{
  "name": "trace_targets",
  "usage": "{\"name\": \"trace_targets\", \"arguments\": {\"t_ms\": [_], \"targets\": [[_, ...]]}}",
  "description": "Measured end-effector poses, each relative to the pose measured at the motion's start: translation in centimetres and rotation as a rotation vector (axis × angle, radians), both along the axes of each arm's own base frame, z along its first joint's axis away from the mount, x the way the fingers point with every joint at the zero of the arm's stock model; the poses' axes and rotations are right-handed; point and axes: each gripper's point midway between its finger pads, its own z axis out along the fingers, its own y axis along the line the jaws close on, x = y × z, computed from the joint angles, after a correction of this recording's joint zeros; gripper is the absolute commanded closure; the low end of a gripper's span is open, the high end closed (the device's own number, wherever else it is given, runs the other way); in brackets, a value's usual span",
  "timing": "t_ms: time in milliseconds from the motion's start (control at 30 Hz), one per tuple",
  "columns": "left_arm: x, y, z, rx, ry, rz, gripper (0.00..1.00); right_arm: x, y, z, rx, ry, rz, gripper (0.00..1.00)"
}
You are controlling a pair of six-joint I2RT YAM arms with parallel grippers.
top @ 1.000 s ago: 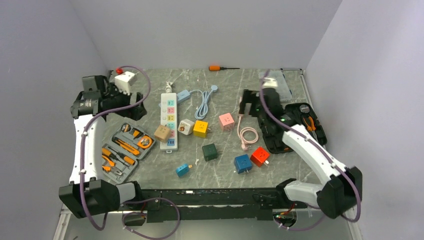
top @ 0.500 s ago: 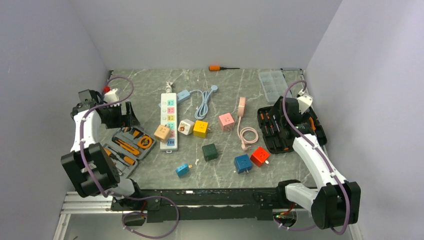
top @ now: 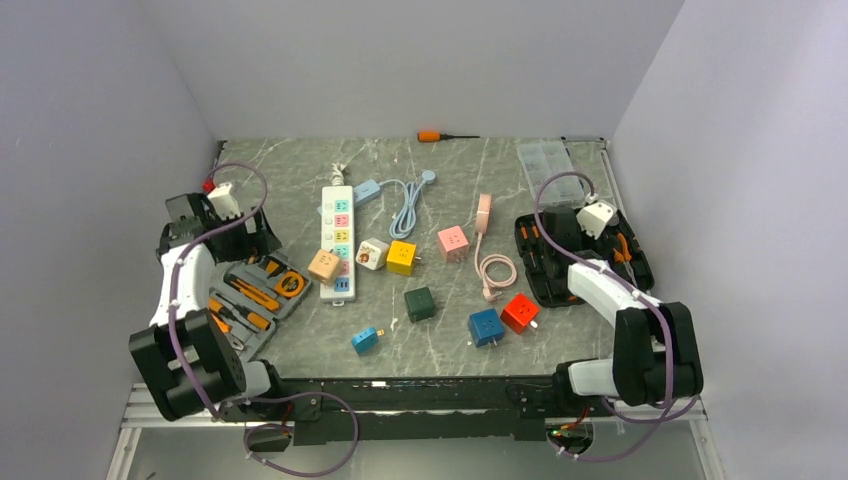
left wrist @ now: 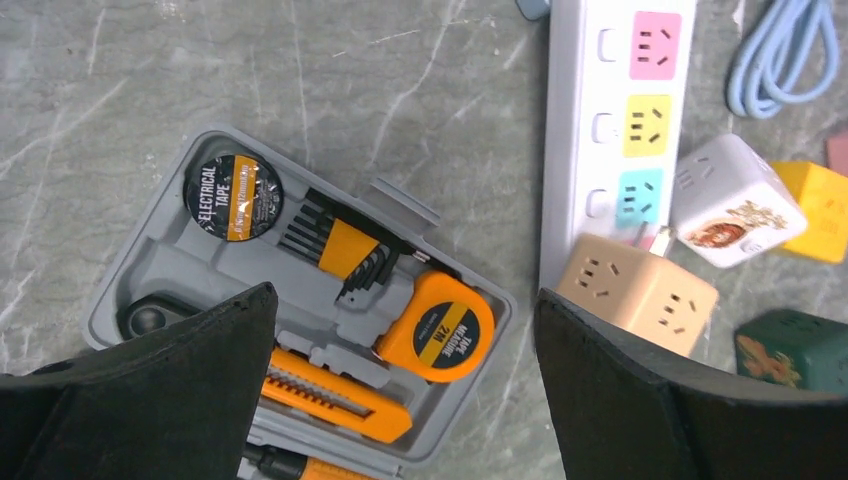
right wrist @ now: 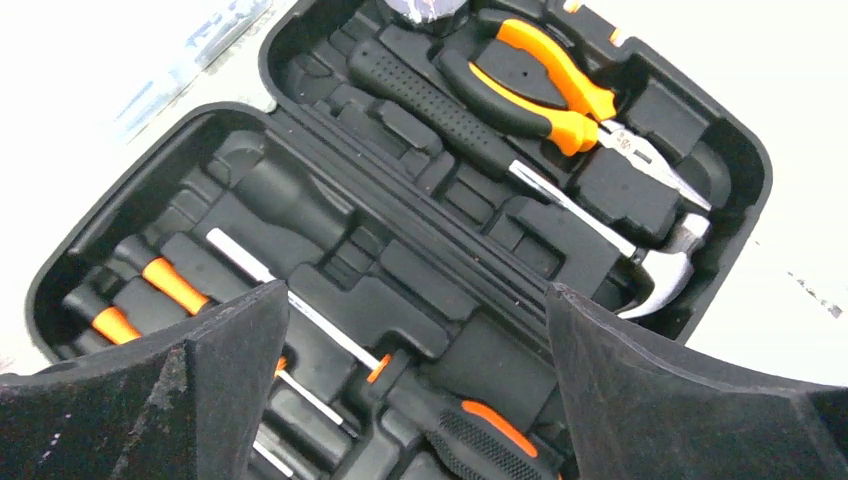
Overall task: Pull the plug off the socket
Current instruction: Reset both arms
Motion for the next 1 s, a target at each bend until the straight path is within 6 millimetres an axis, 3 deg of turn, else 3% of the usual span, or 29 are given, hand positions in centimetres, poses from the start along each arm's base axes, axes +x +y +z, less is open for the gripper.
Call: {"name": "trace_targets", "arguments": {"t_ms": [200, 433, 600, 800, 1000], "targets": [[-0.1, -0.4, -2.6, 0.062, -0.074, 0.047, 0.01, -0.8, -1.2, -1.2, -0.097, -0.035, 0.01, 0.0], [-0.2, -1.9, -5.1, 0.154, -0.306, 0.032, 0.01, -1.1, -1.8, -1.3, -0.164, -0.156, 0.031, 0.0], [0.2, -2.9, -4.7, 0.185, -0.548, 0.009, 0.01, -0.4, -1.6, 0.2, -0.209, -0.26, 0.052, 0.0], [0.0, -3.8, -4.2, 0.213, -0.736, -0.028, 0.01, 0.0, -0.1, 0.4, -0.251, -0.303, 0.116, 0.0], [0.5, -3.7, -2.0, 0.25, -0.871, -0.024, 0.0, 0.7, 1.6, 0.6, -0.313, -0.309, 0.202, 0.0]]}}
